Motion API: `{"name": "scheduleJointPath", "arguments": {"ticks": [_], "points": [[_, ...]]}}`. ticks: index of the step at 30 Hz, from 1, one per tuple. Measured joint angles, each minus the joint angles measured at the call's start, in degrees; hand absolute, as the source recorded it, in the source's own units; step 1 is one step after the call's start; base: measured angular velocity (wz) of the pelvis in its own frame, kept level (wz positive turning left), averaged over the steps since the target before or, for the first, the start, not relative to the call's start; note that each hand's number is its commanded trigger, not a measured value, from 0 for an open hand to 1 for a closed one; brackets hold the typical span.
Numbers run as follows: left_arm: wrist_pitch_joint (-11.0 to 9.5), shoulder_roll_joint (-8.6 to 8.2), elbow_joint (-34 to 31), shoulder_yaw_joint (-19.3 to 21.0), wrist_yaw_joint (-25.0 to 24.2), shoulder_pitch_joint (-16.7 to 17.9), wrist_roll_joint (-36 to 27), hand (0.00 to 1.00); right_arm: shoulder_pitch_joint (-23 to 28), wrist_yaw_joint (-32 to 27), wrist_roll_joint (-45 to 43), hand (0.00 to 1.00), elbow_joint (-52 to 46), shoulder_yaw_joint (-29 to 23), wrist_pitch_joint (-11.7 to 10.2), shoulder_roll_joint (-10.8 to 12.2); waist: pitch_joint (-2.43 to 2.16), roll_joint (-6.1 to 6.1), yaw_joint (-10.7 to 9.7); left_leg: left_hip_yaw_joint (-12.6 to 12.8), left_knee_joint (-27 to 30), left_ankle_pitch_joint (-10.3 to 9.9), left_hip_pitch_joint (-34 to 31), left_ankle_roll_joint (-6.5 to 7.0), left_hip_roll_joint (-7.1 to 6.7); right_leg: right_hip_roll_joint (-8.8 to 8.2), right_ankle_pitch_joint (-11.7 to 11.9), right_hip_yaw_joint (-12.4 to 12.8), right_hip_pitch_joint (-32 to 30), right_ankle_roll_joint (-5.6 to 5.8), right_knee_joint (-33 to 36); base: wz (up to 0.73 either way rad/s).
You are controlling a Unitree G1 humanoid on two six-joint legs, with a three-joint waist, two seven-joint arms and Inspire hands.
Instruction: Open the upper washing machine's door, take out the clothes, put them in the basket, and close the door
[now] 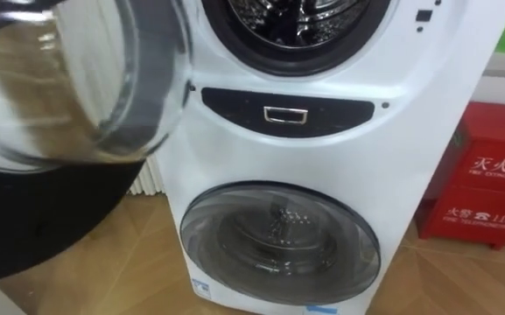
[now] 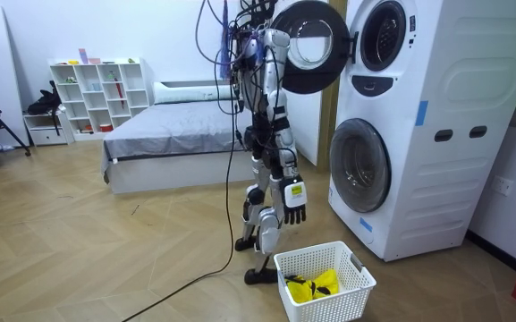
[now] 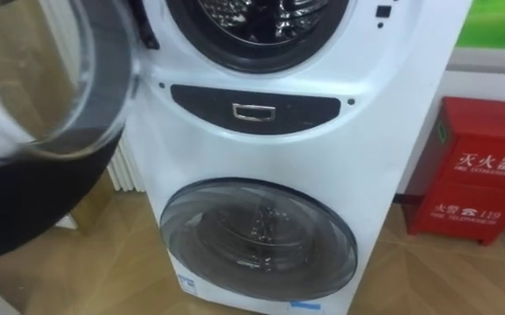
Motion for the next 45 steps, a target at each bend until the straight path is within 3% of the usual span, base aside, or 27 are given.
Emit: {"name": "scheduleJointPath", "arguments": {"ticks": [4,7,9,13,16,17,21,24,28,33,36,38,39,41,42,43,44,45], "points": [[-0.4,-0.70,-7.3,-8.9,-6.6,3.1,4.4,0.00,-0.2,0.3,-0.5,0.00,0.0,0.4,0.0,0.1,-0.06,-0.06,-0.7,-0.2,0.7,0.2,-0.8,0.06,-0.11,0.12,0.3,0.2,-0.3,0.09,-0.8,-0.01],[-0.4,-0.69,-9.5,-12.3,-9.6,3.1,4.1,0.00,-1.3,-0.1,0.6,0.00,0.3,1.3,0.0,-0.1,-0.25,0.11,-2.3,0.1,0.7,0.3,-0.7,0.08,-0.11,0.14,0.3,0.3,-0.5,0.08,-0.8,-0.07],[-0.4,-0.65,-10.5,-14.3,-11.9,3.0,4.1,0.00,-1.7,-0.2,0.7,0.00,0.3,2.0,0.0,-0.1,-0.68,-0.07,-3.0,0.4,0.6,0.4,-0.7,0.06,-0.12,0.14,0.4,0.6,-0.9,0.04,-0.6,-0.10],[-0.4,-0.81,-10.4,-21.7,-16.6,1.0,4.0,0.00,-3.2,-0.9,0.8,0.00,0.3,4.7,0.2,-0.7,-0.81,0.14,-4.4,1.6,-0.1,0.4,-0.6,0.05,0.06,0.21,0.4,1.5,-1.7,-0.01,0.1,-0.15],[-0.3,-1.87,-10.3,-28.5,-20.0,0.7,1.2,0.00,-4.9,-1.4,0.9,0.00,0.5,7.0,0.1,-0.8,-0.70,-0.06,-6.4,2.3,-0.2,0.4,-0.6,0.05,0.03,0.17,0.4,2.1,-1.7,0.00,0.1,-0.10],[-0.3,-3.29,-10.3,-29.4,-20.5,0.3,0.2,0.00,-5.2,-1.4,1.0,0.00,0.7,7.3,-0.1,-0.7,-0.56,-0.28,-7.2,2.8,-0.2,0.4,-0.5,0.05,0.05,0.14,0.4,2.4,-2.0,0.00,0.0,-0.12],[-0.3,-2.60,-9.0,-33.7,-24.1,-1.7,-2.5,0.00,-6.4,-2.1,1.0,0.00,1.5,8.9,-0.1,-0.6,-0.36,-0.48,-7.7,4.9,-0.2,0.4,-0.4,0.05,0.25,0.15,0.4,3.6,-2.5,0.00,0.0,-0.18],[-0.2,-3.06,-4.5,-38.7,-26.1,-3.7,-1.8,0.00,-7.7,-3.5,0.7,0.00,1.9,8.9,-0.1,-0.1,-0.22,-0.34,-9.4,5.3,-1.5,0.4,0.5,0.05,0.34,0.27,0.4,3.9,-2.4,0.01,-0.1,-0.08],[0.9,-3.12,2.2,-42.8,-28.2,-5.9,3.9,0.00,-7.9,-4.0,1.2,0.00,1.9,9.0,-0.2,0.0,-0.01,-0.26,-10.6,6.7,-2.0,0.4,0.8,0.05,0.64,0.63,0.4,5.8,-2.8,-0.02,0.0,-0.22],[1.6,-3.27,12.4,-42.8,-28.8,-5.6,9.2,0.00,-6.8,-4.5,2.9,0.00,1.8,9.2,0.1,0.2,0.11,-0.52,-10.3,8.0,-3.0,0.3,1.7,-0.16,1.17,1.24,0.5,6.9,-3.1,-0.30,0.0,-0.14],[1.3,-3.34,26.3,-42.1,-28.4,-3.9,14.9,0.00,-6.5,-4.5,2.8,0.00,1.4,8.7,0.5,0.3,0.05,-0.63,-10.2,8.3,-3.3,0.3,2.7,-0.16,1.10,1.28,0.5,7.7,-2.3,-0.32,-0.3,-0.14],[1.2,-3.36,39.4,-40.3,-26.9,-0.3,18.8,0.00,-5.7,-4.5,2.6,0.00,0.9,8.7,0.5,0.4,-0.46,-1.10,-9.9,8.5,-3.4,0.2,3.8,-0.36,1.11,1.41,0.4,8.1,-1.6,-0.38,-1.1,-0.13],[1.0,-3.33,42.9,-39.1,-26.3,0.6,18.9,0.00,-5.4,-4.5,2.6,0.00,0.6,8.7,0.5,0.5,-0.46,-1.26,-9.8,8.5,-3.4,0.2,4.0,-0.40,1.13,1.45,0.4,8.1,-1.4,-0.45,-1.1,-0.05],[0.3,-2.73,58.7,-31.5,-22.6,2.7,18.8,0.00,-4.3,-4.5,2.3,0.00,0.2,8.3,0.8,1.2,-0.82,-1.75,-8.7,8.4,-3.5,0.0,4.7,-0.75,1.43,1.83,0.0,8.3,-0.8,-0.73,-1.1,0.00],[0.3,-2.25,62.3,-29.0,-21.1,3.8,18.4,0.00,-4.2,-4.5,1.8,0.00,0.2,8.1,1.1,1.4,-0.76,-2.08,-8.4,8.4,-3.5,-0.2,4.9,-1.03,1.65,2.06,-0.1,8.3,-0.7,-0.84,-1.1,-0.05],[-0.1,-0.90,68.7,-23.9,-17.3,5.8,16.7,0.00,-3.4,-4.6,0.7,0.00,0.2,6.7,1.6,2.1,-0.80,-2.48,-7.8,8.7,-3.7,-0.6,5.4,-1.57,2.19,2.55,-0.2,8.4,-0.5,-1.05,-1.1,-0.17],[0.0,0.19,74.1,-20.3,-14.5,7.4,16.7,0.00,-2.6,-4.5,0.7,0.00,0.1,6.2,1.8,2.3,-1.06,-2.84,-6.6,9.2,-3.7,-0.8,6.1,-1.86,2.57,2.86,-0.2,8.8,-0.2,-1.16,-1.1,-0.25],[0.4,0.64,75.4,-19.0,-13.2,8.8,16.7,0.00,-2.1,-4.5,0.8,0.00,-0.1,6.1,1.8,2.2,-1.18,-2.96,-5.8,9.3,-3.7,-0.9,6.4,-2.04,2.74,2.97,-0.2,8.7,0.0,-1.18,-1.0,-0.23]]}}
